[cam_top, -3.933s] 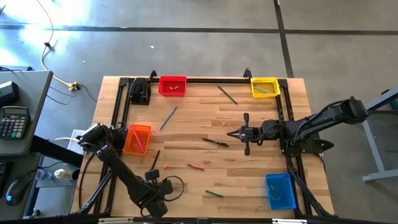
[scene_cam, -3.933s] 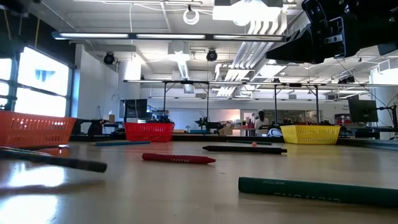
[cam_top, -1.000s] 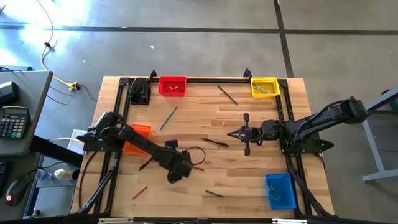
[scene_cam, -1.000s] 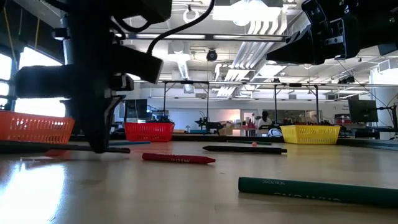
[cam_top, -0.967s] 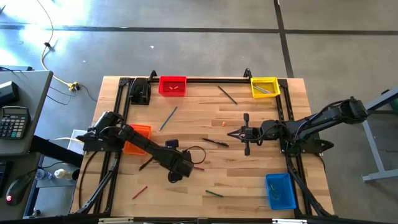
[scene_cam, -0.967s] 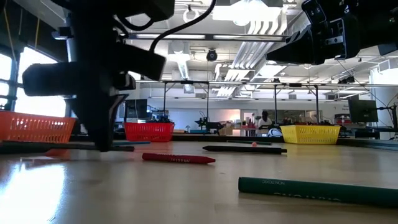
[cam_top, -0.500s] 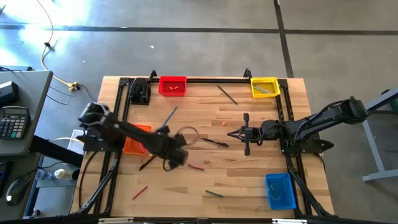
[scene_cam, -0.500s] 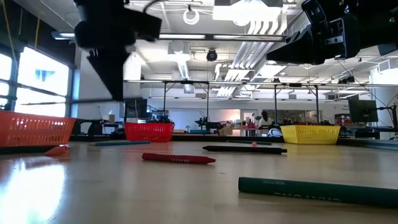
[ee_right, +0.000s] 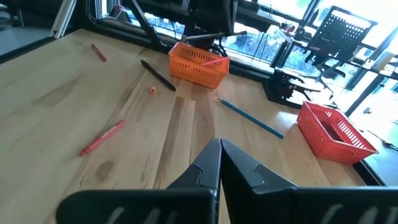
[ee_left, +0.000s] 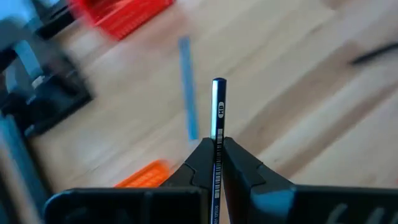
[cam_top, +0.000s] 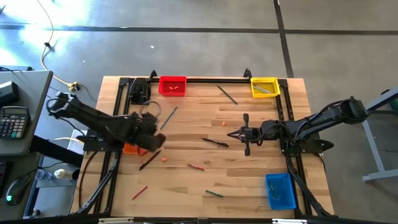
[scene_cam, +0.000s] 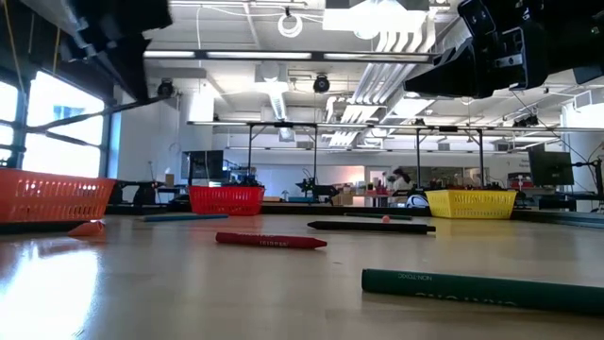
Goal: Sort crayons/erasers/pens/pencils in bins
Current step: Put the dark blue pencil into the orange basket, then put the orange pencil eraser into the red bin
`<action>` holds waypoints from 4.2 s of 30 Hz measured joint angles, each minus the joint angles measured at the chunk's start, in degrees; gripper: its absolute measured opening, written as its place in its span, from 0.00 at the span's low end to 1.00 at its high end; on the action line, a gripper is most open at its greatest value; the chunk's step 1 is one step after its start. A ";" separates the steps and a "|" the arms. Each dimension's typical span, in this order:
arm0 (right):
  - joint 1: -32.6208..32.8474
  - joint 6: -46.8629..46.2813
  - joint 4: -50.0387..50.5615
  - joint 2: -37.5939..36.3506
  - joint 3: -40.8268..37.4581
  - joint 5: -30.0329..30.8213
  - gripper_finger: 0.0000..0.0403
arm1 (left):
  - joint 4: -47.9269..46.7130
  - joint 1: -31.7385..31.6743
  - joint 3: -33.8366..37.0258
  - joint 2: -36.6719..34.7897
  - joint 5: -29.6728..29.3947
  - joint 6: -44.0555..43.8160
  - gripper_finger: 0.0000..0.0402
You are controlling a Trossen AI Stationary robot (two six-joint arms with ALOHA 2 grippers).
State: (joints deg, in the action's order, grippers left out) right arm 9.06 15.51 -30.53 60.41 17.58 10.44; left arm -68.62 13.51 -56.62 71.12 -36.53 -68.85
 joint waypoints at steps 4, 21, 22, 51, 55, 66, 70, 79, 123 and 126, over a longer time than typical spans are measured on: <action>0.00 0.04 -0.44 -0.03 0.00 0.00 0.00 | 0.66 0.56 7.69 -8.37 -1.96 -7.80 0.01; 0.00 0.04 -0.48 -0.05 -0.02 -0.07 0.00 | 2.90 0.88 22.56 -19.00 -5.69 -23.38 0.01; 0.00 0.04 -0.48 -0.05 -0.02 -0.07 0.00 | 3.06 1.12 22.81 -19.01 -5.72 -23.95 0.01; 0.00 0.01 -0.54 -0.05 -0.09 -0.09 0.00 | 4.94 3.95 22.98 -15.09 -5.20 -19.20 0.23; 0.00 -0.37 -0.56 -0.05 -0.09 -0.08 0.00 | 5.42 3.97 20.57 -15.09 -7.87 -12.23 0.25; 0.10 -6.04 -2.27 -0.03 0.59 0.51 0.00 | 34.32 6.17 18.43 -15.02 -7.87 32.05 0.14; 2.32 -6.26 -1.70 -0.07 2.32 3.24 0.00 | 54.14 5.01 24.47 -14.39 -2.25 47.86 0.05; 7.39 -8.49 7.76 -0.05 7.04 13.88 0.00 | 88.86 -3.70 35.32 -9.58 17.72 66.25 0.00; 11.63 -17.06 23.62 -0.05 9.68 18.55 0.00 | 44.19 10.37 17.44 18.24 15.76 40.36 0.33; 11.63 -17.05 23.68 -0.05 9.68 18.55 0.00 | 45.42 10.41 17.34 19.26 16.30 41.42 0.32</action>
State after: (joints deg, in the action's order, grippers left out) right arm 20.69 -1.54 -6.85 60.36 27.27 28.99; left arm -23.20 23.92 -39.29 90.38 -20.24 -27.43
